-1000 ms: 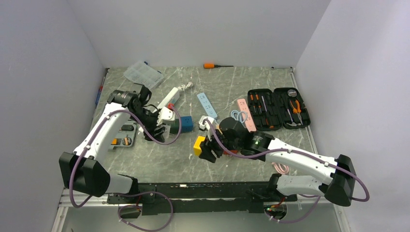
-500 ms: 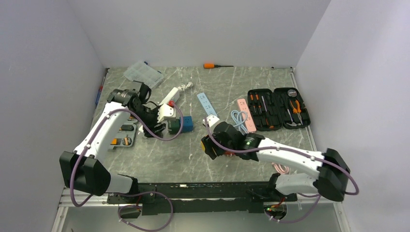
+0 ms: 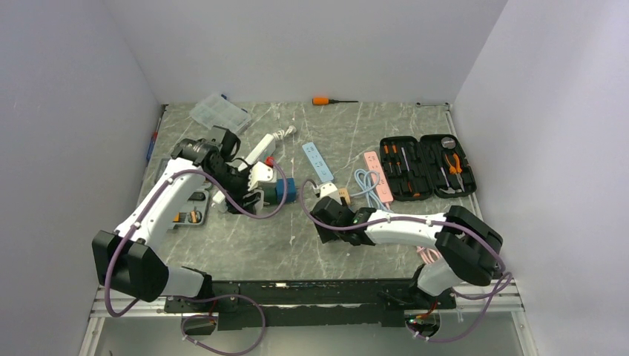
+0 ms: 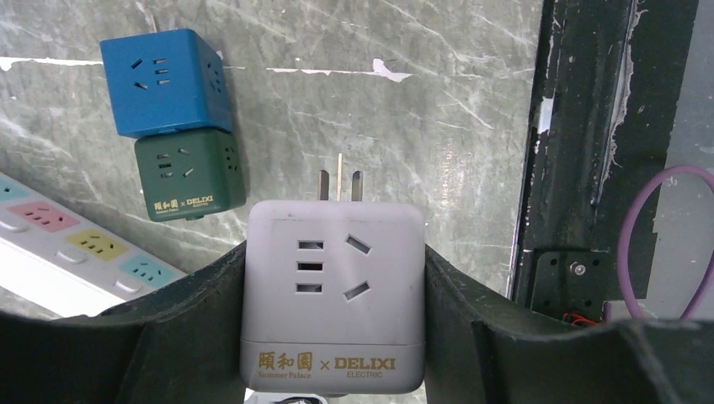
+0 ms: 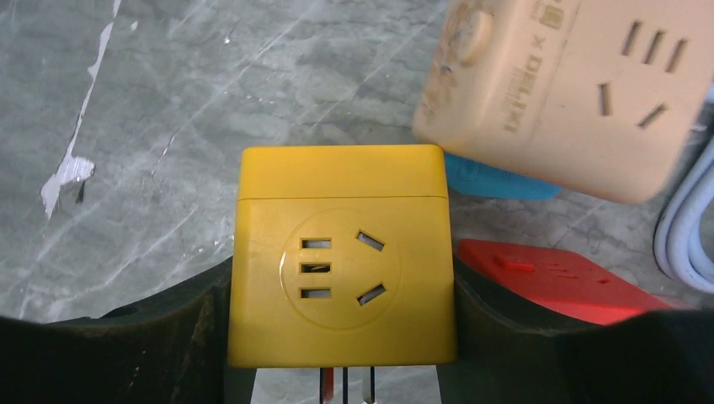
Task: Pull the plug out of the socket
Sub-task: Place the socket at the center of the board.
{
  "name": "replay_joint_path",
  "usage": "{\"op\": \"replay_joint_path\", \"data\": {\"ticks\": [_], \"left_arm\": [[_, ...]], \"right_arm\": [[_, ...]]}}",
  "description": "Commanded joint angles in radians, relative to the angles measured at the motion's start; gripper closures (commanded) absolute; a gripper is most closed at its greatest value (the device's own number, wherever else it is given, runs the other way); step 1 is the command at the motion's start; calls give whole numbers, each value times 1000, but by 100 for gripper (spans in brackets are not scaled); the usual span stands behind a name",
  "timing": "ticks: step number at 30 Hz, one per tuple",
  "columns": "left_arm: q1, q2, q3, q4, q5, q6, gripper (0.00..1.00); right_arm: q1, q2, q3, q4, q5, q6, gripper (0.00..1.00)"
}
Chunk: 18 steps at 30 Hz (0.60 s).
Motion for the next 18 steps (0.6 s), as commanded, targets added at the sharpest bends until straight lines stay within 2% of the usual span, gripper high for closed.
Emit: {"op": "replay_joint_path", "data": {"ticks": [1, 6, 11, 14, 18], "left_arm": [[-10, -33, -16, 25, 53, -13, 96], [-13, -35, -42, 52, 60, -24, 96], [-57, -45, -87, 123, 52, -75, 97], [-131, -69, -146, 226, 33, -143, 97], [-242, -28, -181, 300, 64, -209, 97]], "right_arm": [[-4, -14, -6, -19, 142, 124, 42], [-3, -125, -84, -8, 120, 160, 18], [-5, -202, -45, -92, 130, 183, 1], [-9, -255, 34, -179, 173, 187, 0], [-33, -369, 142, -194, 169, 131, 0]]}}
